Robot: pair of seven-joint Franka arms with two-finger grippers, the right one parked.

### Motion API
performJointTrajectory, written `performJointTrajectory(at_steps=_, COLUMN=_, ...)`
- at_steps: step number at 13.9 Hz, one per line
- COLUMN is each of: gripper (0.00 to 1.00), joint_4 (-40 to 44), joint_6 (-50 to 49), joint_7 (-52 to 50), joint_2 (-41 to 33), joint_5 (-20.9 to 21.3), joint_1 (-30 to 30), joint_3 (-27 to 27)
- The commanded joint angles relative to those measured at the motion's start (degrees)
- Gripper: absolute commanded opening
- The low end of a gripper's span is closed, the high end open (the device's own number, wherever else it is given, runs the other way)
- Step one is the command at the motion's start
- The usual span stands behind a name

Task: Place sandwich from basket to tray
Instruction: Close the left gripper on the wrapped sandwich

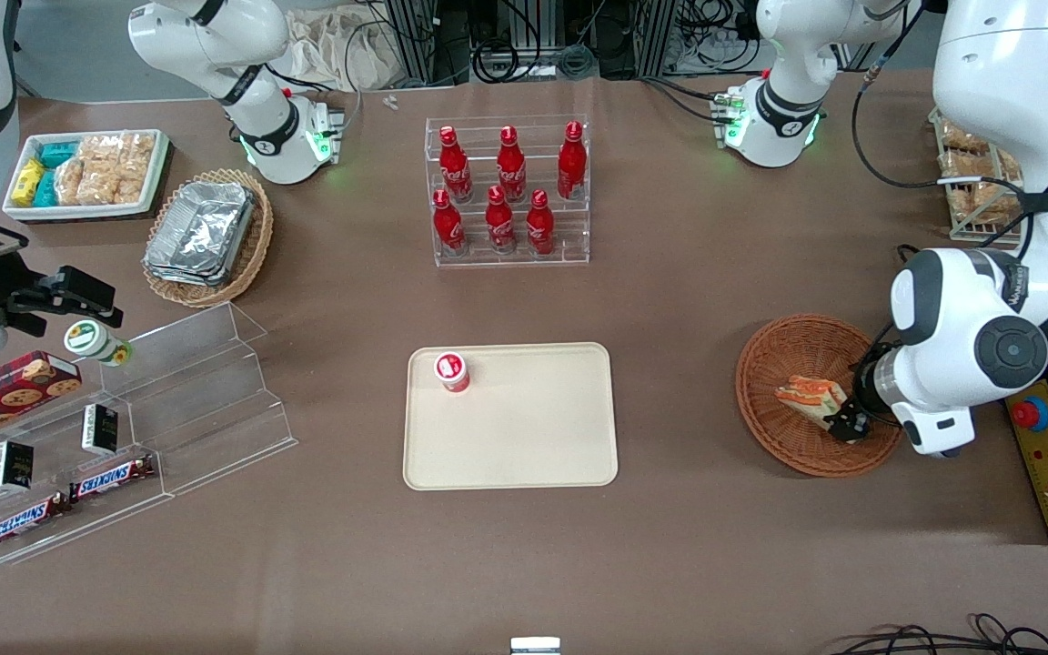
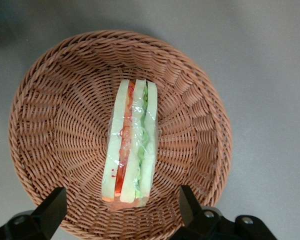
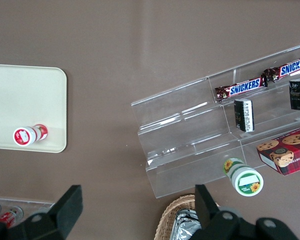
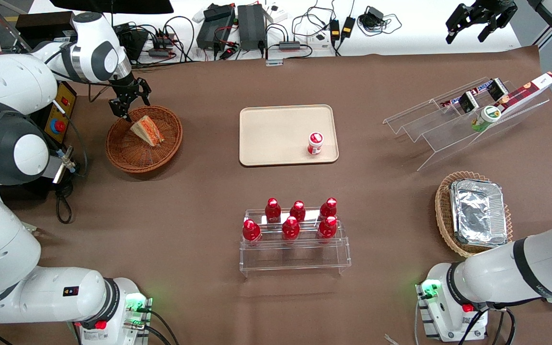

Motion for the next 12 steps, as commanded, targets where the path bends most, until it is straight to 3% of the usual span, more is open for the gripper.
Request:
performJointTrajectory(at_steps=1, gripper=1.00, joint_4=-0.4, joint_6=1.0, joint_7=-1.1, joint_2=0.7, joint_5=-0.6, joint_1=0.0, joint_3=0.1)
performJointTrajectory(at_steps=12, gripper=1.00, joint_4=-6.6, joint_6=7.9, joint_7=-1.1, joint_2=1.2, joint_5=-1.7, joint_1=0.5, joint_3=0.2)
